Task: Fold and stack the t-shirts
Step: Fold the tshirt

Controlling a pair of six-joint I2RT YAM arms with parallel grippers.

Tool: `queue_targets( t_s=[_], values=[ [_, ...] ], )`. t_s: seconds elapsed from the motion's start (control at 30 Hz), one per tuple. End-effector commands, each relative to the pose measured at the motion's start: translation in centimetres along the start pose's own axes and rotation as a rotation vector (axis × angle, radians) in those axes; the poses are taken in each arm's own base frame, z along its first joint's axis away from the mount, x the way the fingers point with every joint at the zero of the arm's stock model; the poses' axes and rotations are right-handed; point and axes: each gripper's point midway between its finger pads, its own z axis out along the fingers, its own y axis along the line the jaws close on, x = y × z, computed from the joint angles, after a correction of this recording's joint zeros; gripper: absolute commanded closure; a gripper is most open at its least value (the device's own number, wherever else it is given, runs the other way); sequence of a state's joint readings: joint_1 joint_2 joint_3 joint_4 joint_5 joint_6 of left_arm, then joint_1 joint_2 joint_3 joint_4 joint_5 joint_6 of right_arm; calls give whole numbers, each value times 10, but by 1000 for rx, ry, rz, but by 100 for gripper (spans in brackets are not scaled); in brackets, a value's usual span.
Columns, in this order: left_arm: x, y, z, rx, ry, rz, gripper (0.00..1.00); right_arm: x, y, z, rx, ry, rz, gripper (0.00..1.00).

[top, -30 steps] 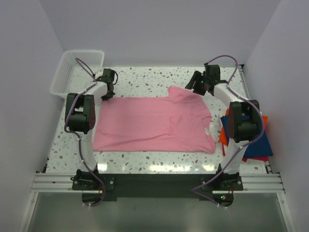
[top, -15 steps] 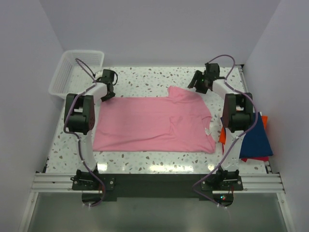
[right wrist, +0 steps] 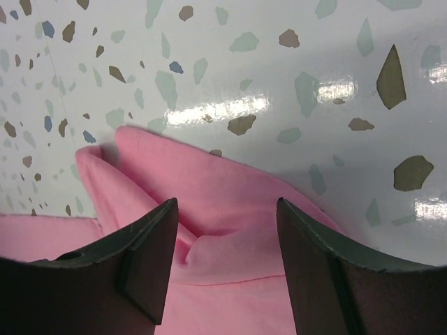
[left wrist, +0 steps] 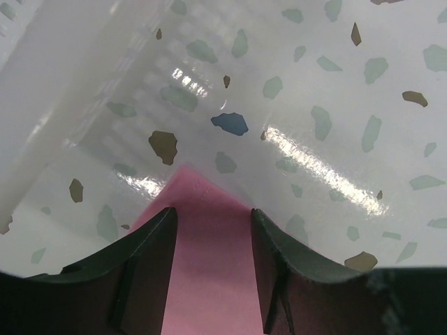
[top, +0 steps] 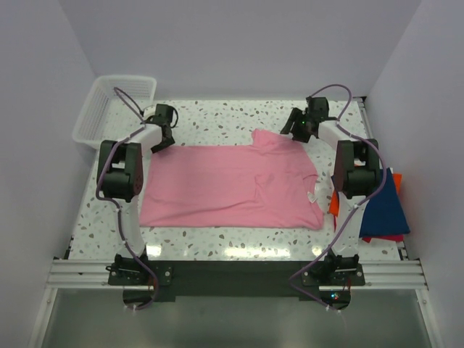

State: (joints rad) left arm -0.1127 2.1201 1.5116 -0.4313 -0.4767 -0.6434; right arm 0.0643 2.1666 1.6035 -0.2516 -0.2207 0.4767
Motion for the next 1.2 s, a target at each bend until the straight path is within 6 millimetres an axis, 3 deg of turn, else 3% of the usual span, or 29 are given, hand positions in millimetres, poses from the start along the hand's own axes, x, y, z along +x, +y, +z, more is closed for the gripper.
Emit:
queue_targets(
  t_s=[0.0, 0.33, 0.83, 0.93, 1.17],
  values=[
    [-34, 7, -9, -23, -96, -76, 48, -24, 21, -17, -69, -74, -34, 38],
    [-36, 3, -2, -39, -99, -80, 46, -21, 21, -11, -79, -62, -27, 38],
    [-16, 4, 11, -90, -42, -60, 57, -15, 14, -2, -83, -38, -4, 39],
    [-12, 5, 12, -90, -34, -56, 64, -12, 12, 0, -84, -29, 3, 39],
    [-13, 4, 8, -79, -34, -49, 99, -15, 10, -1, -81, -30, 9, 39]
  ],
)
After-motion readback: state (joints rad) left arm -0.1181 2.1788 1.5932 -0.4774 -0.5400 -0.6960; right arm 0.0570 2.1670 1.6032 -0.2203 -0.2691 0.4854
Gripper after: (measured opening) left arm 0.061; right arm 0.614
